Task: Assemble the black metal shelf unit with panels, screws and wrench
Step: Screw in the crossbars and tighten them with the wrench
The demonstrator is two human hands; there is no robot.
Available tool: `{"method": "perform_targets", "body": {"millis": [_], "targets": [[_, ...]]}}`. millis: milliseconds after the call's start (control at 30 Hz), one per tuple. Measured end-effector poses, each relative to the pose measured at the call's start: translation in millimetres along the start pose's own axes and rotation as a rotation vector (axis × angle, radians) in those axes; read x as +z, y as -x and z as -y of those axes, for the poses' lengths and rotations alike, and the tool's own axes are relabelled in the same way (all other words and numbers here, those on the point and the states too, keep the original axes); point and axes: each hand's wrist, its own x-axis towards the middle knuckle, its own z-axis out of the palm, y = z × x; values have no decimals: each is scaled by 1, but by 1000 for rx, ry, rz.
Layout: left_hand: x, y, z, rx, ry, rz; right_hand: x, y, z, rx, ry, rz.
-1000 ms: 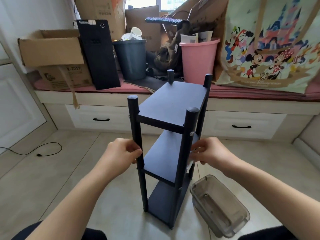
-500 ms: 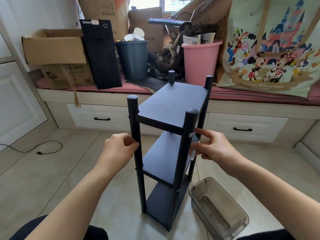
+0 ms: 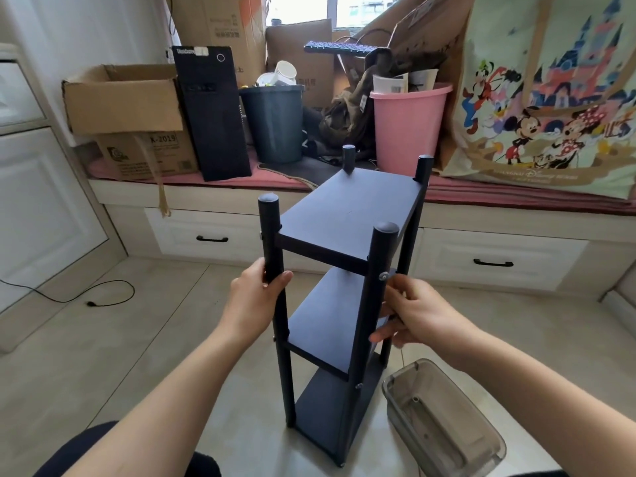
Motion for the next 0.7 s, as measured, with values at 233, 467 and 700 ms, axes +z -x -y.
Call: {"method": "perform_targets", "body": {"millis": [233,467,700], "targets": [[-24,-2,11,47,-72,-172,24,-11,9,-2,-233,95],[-67,-11,10,100,-159,-312,48,-20,23,-90,-532,117],[-83,-28,12,79,-144,-401,71,-24,55,-153,-669,138]]}}
